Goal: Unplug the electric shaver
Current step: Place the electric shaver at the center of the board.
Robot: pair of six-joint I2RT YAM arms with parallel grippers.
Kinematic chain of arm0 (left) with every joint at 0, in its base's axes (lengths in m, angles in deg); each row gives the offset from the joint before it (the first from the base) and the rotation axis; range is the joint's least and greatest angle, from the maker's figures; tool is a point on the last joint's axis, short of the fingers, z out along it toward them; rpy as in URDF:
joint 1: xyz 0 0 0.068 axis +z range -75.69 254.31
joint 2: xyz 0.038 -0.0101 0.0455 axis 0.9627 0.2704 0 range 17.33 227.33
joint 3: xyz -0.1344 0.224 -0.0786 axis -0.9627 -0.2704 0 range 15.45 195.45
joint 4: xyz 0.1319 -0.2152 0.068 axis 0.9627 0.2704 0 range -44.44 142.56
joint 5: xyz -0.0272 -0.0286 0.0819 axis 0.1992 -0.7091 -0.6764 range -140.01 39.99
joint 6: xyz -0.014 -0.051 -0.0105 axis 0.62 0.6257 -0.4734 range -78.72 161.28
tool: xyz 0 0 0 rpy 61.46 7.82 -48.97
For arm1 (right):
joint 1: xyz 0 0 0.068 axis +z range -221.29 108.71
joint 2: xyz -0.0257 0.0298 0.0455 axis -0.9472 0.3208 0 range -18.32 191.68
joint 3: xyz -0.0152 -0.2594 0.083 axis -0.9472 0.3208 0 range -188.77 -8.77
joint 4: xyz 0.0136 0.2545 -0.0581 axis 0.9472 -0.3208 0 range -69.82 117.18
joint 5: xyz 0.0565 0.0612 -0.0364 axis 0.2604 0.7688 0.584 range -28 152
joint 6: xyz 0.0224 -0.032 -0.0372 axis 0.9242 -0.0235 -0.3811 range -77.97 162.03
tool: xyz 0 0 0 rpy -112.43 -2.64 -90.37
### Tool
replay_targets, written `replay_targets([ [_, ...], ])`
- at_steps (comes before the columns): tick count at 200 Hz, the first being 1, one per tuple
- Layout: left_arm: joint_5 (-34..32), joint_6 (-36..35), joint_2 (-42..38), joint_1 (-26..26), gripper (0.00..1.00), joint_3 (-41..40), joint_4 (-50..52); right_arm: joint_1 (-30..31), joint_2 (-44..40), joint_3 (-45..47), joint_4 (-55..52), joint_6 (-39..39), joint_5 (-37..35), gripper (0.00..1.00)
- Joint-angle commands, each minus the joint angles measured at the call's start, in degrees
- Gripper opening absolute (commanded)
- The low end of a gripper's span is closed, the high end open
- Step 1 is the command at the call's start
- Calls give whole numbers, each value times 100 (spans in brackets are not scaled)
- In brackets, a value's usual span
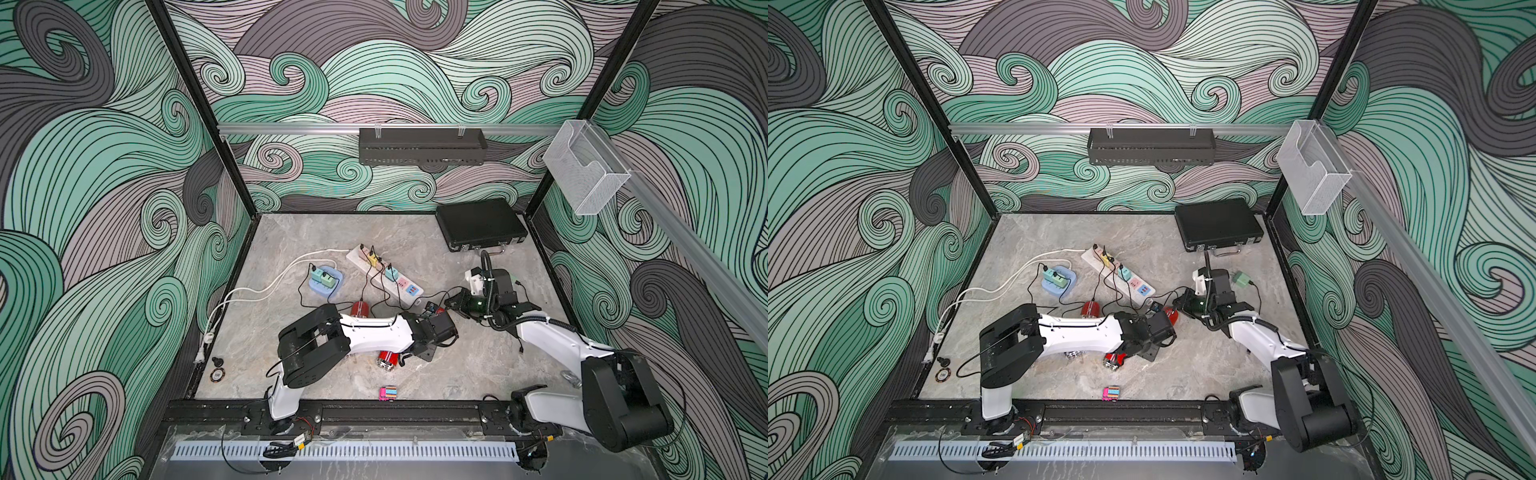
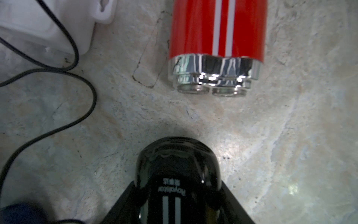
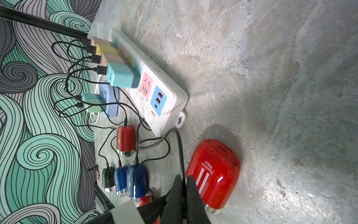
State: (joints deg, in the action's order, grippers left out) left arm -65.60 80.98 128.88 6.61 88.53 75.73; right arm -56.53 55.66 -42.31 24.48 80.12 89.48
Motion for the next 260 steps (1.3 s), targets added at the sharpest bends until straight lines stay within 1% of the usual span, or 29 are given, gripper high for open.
replay_targets([
  [1, -180, 230, 189, -42, 51, 226, 398, -26, 14, -30, 117, -18, 60, 7],
  [32, -162, 290, 366, -50, 53, 396, 613, -30, 25, -58, 103, -20, 65, 7],
  [100, -277, 433, 468, -53, 67, 470, 884, -43, 38, -84, 79, -47, 67, 8],
  [126, -356, 433, 391, -74, 69, 462, 888, -49, 64, -76, 128, -29, 64, 8],
  [189, -382, 376, 8, -106, 70, 318, 625, -61, 78, -208, -19, -107, 58, 8],
  [219, -599, 281, -360, -105, 70, 83, 293, -114, 29, -404, -201, -165, -1, 9],
  [260, -790, 58, -679, -98, 70, 27, 243, -230, 117, -691, -381, -205, 12, 9],
])
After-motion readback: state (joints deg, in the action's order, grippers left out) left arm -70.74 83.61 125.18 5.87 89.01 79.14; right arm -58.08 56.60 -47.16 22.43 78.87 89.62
